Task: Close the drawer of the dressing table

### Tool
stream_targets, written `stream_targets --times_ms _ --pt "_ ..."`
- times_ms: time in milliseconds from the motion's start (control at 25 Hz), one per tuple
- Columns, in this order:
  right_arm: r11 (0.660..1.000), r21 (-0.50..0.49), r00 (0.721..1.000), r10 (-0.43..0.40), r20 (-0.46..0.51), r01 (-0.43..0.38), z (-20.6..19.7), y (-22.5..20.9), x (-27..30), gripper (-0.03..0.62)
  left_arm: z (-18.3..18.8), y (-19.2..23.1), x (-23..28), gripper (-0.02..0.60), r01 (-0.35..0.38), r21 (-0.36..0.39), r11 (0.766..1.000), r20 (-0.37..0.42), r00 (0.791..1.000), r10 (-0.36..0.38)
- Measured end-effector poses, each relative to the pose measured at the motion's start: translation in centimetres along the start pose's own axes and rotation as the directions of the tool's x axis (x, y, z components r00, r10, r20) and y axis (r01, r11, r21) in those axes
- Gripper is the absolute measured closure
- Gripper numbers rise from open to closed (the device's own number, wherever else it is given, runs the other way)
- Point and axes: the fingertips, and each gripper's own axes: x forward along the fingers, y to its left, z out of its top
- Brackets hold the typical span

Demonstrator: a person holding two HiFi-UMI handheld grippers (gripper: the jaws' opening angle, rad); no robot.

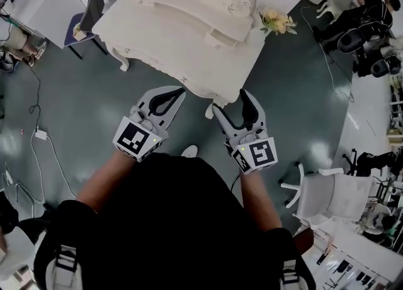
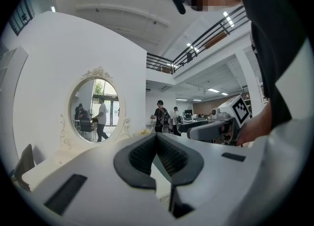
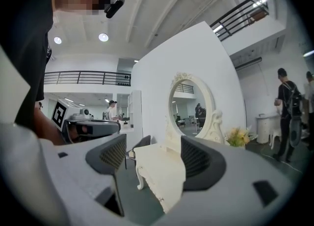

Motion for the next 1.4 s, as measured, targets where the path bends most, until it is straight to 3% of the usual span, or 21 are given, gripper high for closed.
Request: stream_targets --times_ms 200,600,1080,1400 --pt "1.000 0.002 1.000 0.002 -0.005 -0.002 -0.1 -2.7 1.1 0.260 0.2 0.8 2.7 0.586 -0.011 0.006 1.000 -0.016 1.000 0.011" --pt "1.000 0.005 0.999 -0.029 -0.026 0.029 -0.7 -6.4 4.6 0.261 -0.2 4.0 8.1 0.586 0.048 0.008 0.999 -0.003 0.999 -0.048" --pt "0.980 0.040 0.979 -0.194 -0.058 0.197 -1.4 -14.0 14.6 0.263 -1.4 13.9 17.0 0.586 0.246 0.009 0.969 0.021 0.969 -0.246" --pt "0.929 0.095 0.928 -0.343 -0.146 0.358 -4.5 -18.2 20.7 0.263 -4.0 19.5 21.6 0.586 0.377 0.008 0.926 -0.008 0.926 -0.377"
